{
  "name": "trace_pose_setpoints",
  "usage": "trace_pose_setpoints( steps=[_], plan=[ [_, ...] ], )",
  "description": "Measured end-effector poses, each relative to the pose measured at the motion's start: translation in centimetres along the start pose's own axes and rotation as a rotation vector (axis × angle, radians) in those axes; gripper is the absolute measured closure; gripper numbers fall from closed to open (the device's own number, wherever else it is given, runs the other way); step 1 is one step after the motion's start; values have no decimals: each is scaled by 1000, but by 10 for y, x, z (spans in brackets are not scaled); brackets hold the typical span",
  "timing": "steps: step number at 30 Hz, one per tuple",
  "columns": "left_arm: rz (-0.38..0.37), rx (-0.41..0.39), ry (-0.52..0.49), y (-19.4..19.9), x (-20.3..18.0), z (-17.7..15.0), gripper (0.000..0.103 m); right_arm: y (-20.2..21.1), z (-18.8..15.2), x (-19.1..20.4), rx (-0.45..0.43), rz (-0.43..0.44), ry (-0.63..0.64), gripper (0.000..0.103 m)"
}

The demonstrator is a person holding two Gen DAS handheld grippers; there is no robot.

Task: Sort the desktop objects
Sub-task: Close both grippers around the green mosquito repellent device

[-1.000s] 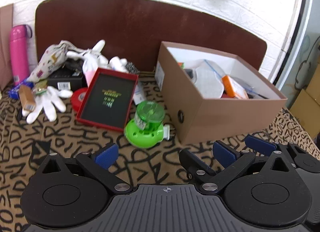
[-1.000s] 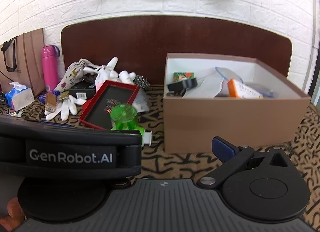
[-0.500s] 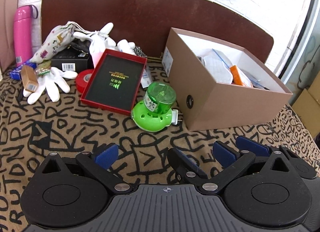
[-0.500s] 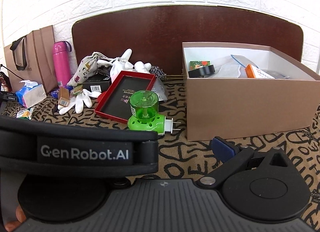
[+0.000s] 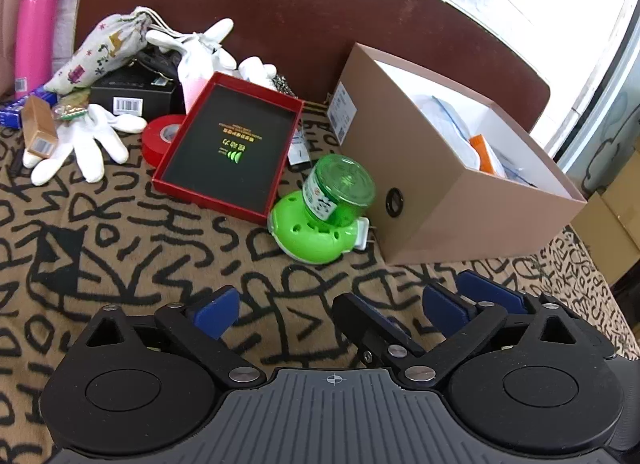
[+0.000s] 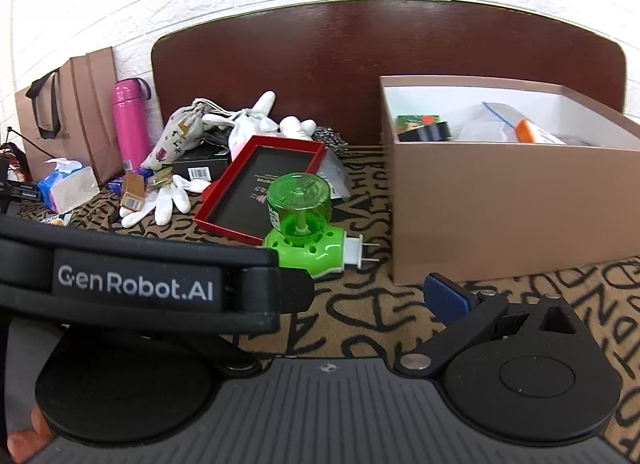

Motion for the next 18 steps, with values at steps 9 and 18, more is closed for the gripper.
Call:
trace_pose_setpoints(
  steps=[9, 18],
  plan=[
    [-43, -17, -40, -16, 5, 26, 15, -25, 2, 6, 34, 56, 2, 17],
    [-79, -1, -118, -40, 0, 38, 32, -42, 11, 13, -4, 76, 28, 29]
  ],
)
Point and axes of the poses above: each gripper's, at about its wrist camera, not at the fingertips, and y roughly against the way its jaws point, x to its left, z to its top, the point moved 4 cm from there along -y, roughly the way its jaws point, and after that the axes turned 4 degrees about -z, right-handed, at the moved point
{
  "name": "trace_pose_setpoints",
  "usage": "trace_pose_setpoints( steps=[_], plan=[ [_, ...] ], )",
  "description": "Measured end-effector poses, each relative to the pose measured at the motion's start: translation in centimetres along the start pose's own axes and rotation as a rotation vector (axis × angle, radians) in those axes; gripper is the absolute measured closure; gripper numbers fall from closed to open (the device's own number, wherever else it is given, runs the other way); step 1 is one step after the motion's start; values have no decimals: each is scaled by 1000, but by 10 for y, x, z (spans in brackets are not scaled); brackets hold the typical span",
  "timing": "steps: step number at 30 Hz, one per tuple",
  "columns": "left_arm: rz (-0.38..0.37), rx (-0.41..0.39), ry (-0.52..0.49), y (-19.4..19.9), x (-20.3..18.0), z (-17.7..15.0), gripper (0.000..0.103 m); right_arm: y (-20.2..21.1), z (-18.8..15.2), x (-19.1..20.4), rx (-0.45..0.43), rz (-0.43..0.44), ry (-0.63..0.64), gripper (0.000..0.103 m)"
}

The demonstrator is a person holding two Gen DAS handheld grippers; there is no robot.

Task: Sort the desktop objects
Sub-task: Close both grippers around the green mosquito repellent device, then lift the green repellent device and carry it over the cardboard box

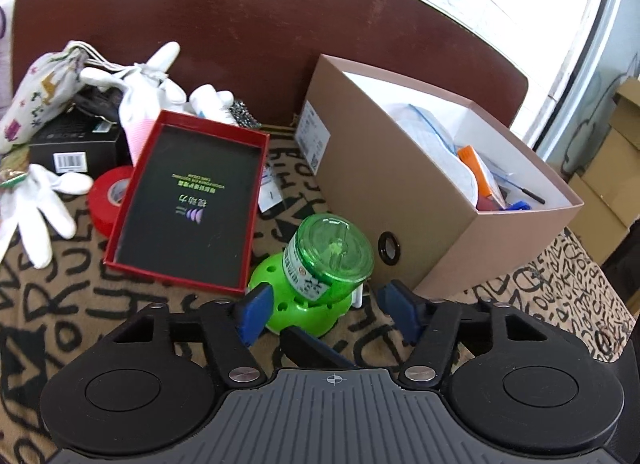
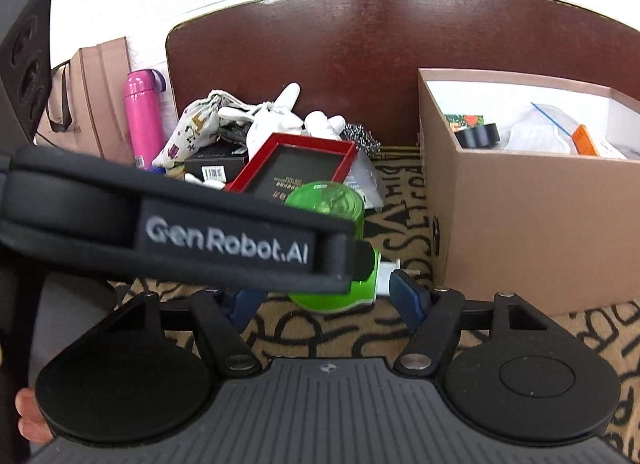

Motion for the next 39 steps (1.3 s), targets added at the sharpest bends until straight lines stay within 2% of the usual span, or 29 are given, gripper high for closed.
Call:
trace_pose_setpoints(
  steps=[5, 16, 18, 20, 28, 30, 32, 39],
  plan=[
    [-4, 16, -10, -7, 5, 7, 35, -9, 5, 1, -17, 13, 14, 32],
    [-1, 59, -73, -22, 10, 18, 34, -28, 12, 2, -32, 3, 38, 35],
    [-2, 58, -76, -23, 11, 18, 37, -28, 11, 2, -41, -9, 39, 38],
    [-7, 55, -91, -22, 9, 19, 42, -28, 11, 0, -47, -29, 37, 49],
    [7, 55, -102, -26, 10, 22, 41, -31, 9, 6, -76, -89, 20, 48],
    [13, 54, -103, -26, 12, 22, 51, -33, 9, 9, -83, -96, 37, 48],
    [10, 54, -92, -25, 14, 23, 54, -33, 10, 10, -83, -98, 40, 49],
    [30, 52, -74, -13, 10, 14, 55, -21, 7, 13, -70, -75, 51, 50]
  ],
)
Point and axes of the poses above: each gripper's, at about its wrist camera, not at the fingertips, and y roughly against the way its jaws point, x to its left, z to its top, the point moved 4 cm from there along -y, roughly the way its jaws point, and after that the axes turned 4 degrees about -z, right-handed, at the moved point
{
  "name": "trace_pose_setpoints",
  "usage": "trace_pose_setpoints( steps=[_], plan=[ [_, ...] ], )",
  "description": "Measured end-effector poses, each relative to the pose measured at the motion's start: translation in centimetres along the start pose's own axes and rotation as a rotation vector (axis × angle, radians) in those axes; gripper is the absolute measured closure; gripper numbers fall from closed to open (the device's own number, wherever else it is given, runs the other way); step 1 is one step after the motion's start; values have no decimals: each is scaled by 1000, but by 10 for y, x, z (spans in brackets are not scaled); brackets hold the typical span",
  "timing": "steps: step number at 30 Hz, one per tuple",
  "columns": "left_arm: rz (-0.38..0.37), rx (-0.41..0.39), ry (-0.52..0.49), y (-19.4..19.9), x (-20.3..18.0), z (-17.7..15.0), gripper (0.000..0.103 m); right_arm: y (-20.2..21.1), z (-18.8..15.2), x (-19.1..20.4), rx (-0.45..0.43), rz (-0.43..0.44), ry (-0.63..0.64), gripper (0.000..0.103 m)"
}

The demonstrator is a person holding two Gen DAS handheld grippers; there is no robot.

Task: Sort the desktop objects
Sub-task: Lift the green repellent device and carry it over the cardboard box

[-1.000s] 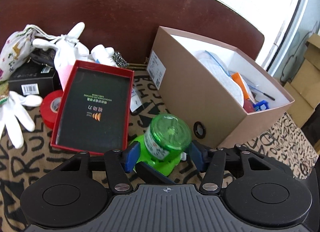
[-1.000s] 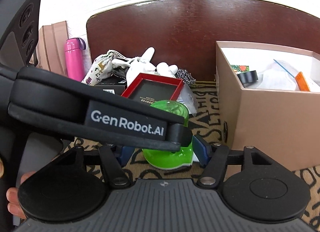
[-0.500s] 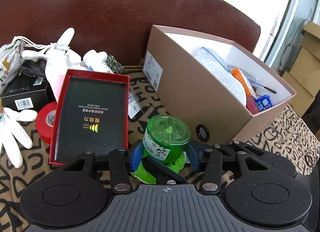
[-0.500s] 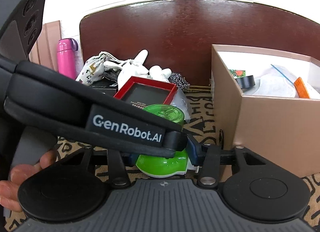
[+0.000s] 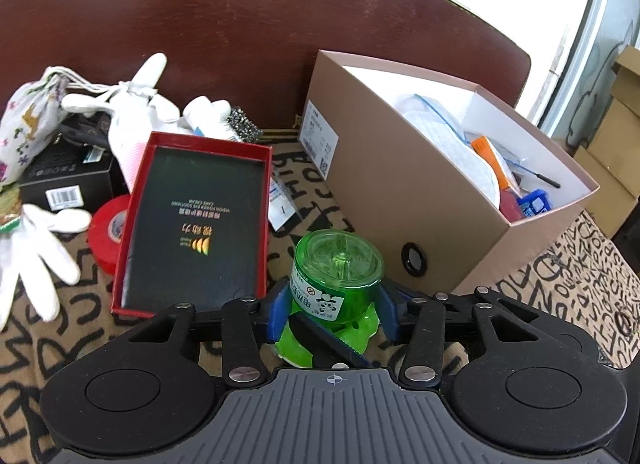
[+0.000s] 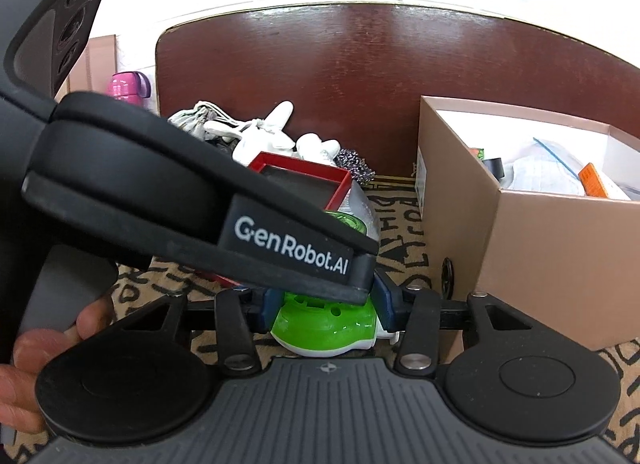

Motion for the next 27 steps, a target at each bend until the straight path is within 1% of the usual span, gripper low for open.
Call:
trace_pose_setpoints(
  steps=[5, 9, 13, 17, 22, 27],
  plan=[
    [18, -18, 8, 20, -9, -7, 55, 21, 0, 6, -12, 20, 3, 50],
    [31, -50, -7, 42, -22, -6, 55, 43, 6, 10, -43, 27, 7, 50],
    [40, -95, -43, 66, -43, 4, 55, 68, 19, 7, -94, 21, 9, 50],
    [34, -148, -91, 83, -67, 16, 55, 92, 35, -3, -158, 1, 9, 50],
    [2, -187, -133, 88, -99, 37, 55, 111, 52, -24, -219, -41, 10, 50],
    [-36, -196, -185, 73, -132, 59, 55, 119, 67, -57, -252, -92, -7, 50]
  ],
)
Point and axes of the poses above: each gripper's, at about its wrist camera, not at the fingertips, and y roughly against the way its jaws point, x to its left, z to its top, the point moved 4 cm from there along -y, roughly the way its jaws point, and after that the axes turned 4 degrees about -z, right-handed, at the moved point
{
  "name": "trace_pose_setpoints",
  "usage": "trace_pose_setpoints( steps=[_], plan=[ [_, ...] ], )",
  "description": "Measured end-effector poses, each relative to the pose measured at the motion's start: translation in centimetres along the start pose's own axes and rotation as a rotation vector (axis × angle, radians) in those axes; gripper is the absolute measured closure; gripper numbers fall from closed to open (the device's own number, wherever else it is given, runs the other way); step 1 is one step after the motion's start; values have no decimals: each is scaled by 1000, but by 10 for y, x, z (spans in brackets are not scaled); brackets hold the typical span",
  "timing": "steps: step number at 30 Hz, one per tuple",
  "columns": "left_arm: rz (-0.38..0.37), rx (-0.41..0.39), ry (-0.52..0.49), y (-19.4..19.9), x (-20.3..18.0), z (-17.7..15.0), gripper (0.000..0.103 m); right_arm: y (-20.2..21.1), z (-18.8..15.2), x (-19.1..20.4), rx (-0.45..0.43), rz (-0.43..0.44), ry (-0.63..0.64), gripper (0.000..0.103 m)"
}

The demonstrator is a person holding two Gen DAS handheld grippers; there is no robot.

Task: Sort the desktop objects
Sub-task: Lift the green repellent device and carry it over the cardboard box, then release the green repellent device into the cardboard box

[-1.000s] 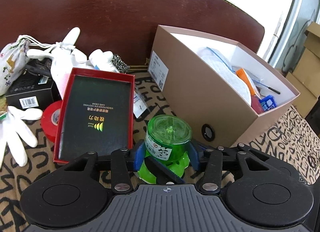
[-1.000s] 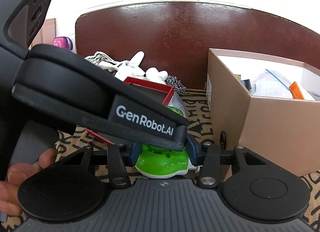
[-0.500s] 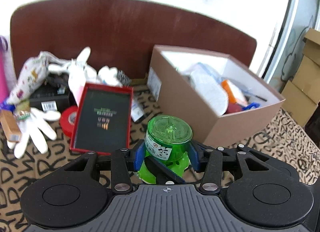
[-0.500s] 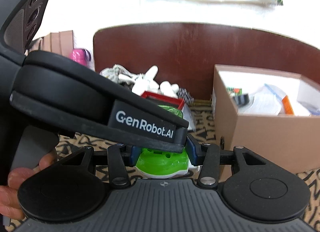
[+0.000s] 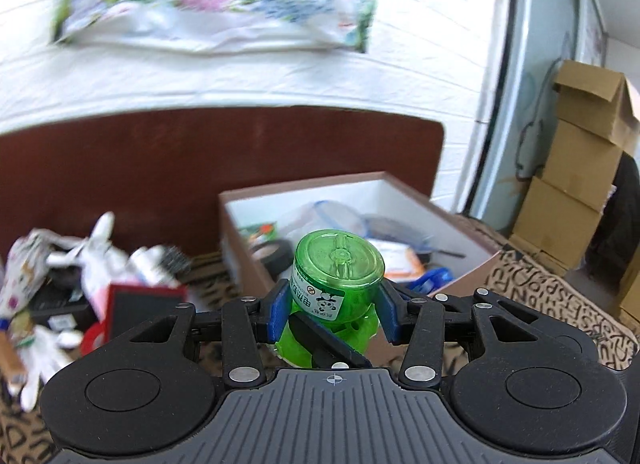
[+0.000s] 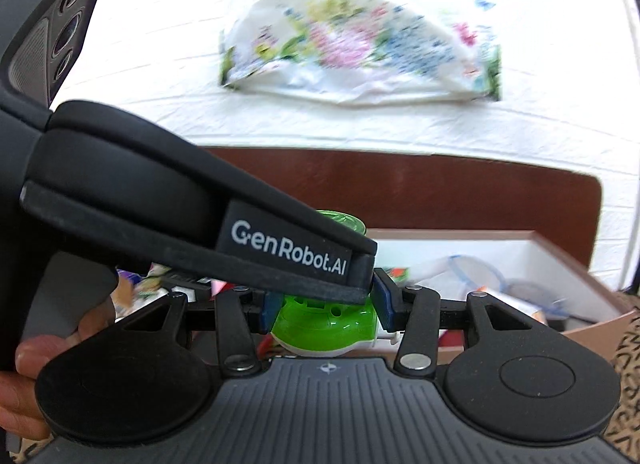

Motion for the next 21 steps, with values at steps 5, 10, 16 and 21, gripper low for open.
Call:
trace_pose_setpoints(
  steps=[5, 10, 16, 21],
  plan=[
    [-61, 12, -19, -35, -27, 23, 55, -17, 9, -47, -6, -66, -6, 50],
    [-114, 44, -17, -81, -48, 41, 55, -39, 14, -88, 12, -113, -9, 50],
    [-151, 62, 22, -140, -59, 58, 55, -71, 14, -133, 62, -131, 16, 50],
    [-168, 85, 72, -187, -52, 70, 54, -104, 11, -158, 106, -125, 45, 51]
  ],
)
Point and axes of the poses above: each gripper's, at about its wrist camera, not at the fingertips, and y roughly against the way its jaws point, x to its left, z to its top, the point moved 4 cm from there along -y, roughly the way its jaws point, and after that the axes turned 4 degrees about -z, right-handed, at the moved point
